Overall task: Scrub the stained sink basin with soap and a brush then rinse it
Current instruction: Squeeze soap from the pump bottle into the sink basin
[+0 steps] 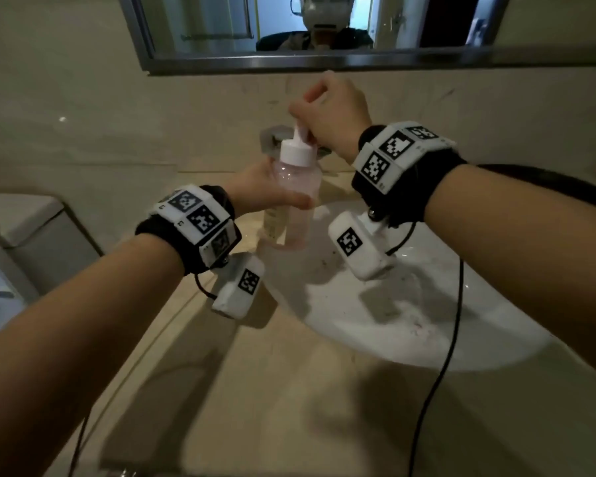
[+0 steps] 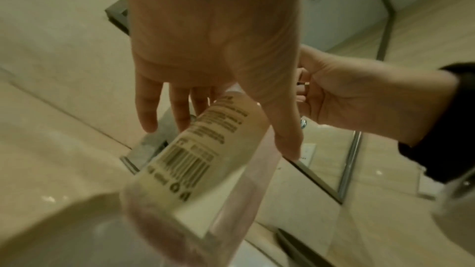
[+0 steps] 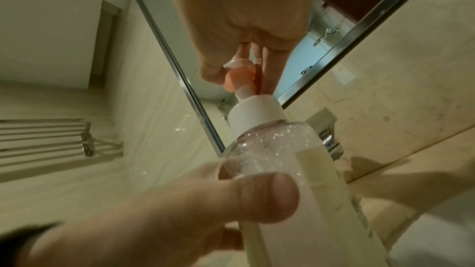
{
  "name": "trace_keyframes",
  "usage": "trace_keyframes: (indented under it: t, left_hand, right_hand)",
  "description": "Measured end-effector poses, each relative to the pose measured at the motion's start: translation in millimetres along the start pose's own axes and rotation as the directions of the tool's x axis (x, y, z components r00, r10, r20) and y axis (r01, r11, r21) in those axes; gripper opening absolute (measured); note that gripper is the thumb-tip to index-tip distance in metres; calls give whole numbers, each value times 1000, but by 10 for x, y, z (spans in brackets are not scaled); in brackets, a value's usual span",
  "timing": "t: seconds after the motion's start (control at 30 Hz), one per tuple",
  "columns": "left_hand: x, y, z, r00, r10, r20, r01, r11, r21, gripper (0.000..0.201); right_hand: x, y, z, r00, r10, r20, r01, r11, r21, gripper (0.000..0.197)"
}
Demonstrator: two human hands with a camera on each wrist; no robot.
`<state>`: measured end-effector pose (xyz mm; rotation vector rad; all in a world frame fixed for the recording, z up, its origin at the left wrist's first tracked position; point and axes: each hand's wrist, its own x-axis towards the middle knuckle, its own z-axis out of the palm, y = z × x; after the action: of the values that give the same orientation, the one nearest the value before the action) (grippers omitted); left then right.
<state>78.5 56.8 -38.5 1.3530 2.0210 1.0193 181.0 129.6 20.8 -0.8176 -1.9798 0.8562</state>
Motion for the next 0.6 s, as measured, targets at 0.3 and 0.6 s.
trace_keyframes:
  t: [0.3, 0.6]
  left_hand:
    - [-290, 405, 755, 993, -54, 106, 104, 822, -560, 26]
    - [-311, 669, 1696, 981, -194, 7, 122, 587, -800, 29]
  right_hand:
    - [2, 47, -704, 997, 66, 30, -67, 996, 64, 10]
    - [-200, 469, -807, 985, 5, 170, 73, 890, -450, 50]
